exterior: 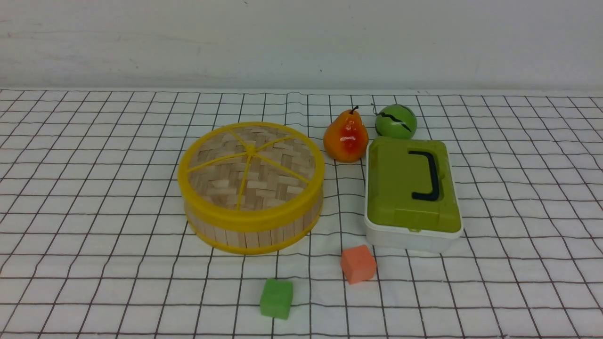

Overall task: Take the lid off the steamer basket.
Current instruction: Use the left arm to lift the lid of the steamer

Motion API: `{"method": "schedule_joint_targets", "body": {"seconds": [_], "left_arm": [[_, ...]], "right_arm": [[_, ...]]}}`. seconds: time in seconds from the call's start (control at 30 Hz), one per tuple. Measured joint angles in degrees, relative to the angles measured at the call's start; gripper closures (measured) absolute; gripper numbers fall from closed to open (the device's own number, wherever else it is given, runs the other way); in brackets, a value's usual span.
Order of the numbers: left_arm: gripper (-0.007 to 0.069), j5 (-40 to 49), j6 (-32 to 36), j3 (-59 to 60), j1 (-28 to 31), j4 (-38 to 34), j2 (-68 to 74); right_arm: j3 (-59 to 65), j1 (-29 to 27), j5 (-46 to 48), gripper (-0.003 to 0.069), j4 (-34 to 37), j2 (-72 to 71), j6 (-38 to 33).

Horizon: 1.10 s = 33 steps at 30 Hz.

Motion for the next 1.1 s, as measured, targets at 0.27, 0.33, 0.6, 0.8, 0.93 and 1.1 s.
{"method": "schedule_joint_targets", "body": {"seconds": [0.27, 0.33, 0.6, 0.8, 0.93, 1.1], "left_arm": [[0.0615, 0.0, 0.0, 0.0, 0.0, 0.0, 0.0], [0.061, 0.0, 0.0, 0.0, 0.0, 0.0, 0.0], [0.0605, 0.0, 0.0, 0.0, 0.0, 0.0, 0.0], [0.0605, 0.0, 0.0, 0.0, 0.0, 0.0, 0.0], [0.0599, -0.1, 0.0, 0.0, 0.0, 0.0, 0.0], [0.0594, -0.4, 0.0, 0.0, 0.0, 0.0, 0.0]], "right_arm": [[0.0, 0.0, 0.0, 0.0419, 0.0, 0.0, 0.0], [0.0, 0.0, 0.0, 0.0419, 0.0, 0.0, 0.0], [0.0, 0.0, 0.0, 0.0419, 0.0, 0.0, 0.0], [0.0, 0.0, 0.0, 0.0419, 0.0, 0.0, 0.0], [0.0, 0.0, 0.0, 0.0419, 0.0, 0.0, 0.0], [0.0, 0.0, 0.0, 0.0419, 0.0, 0.0, 0.0]]}}
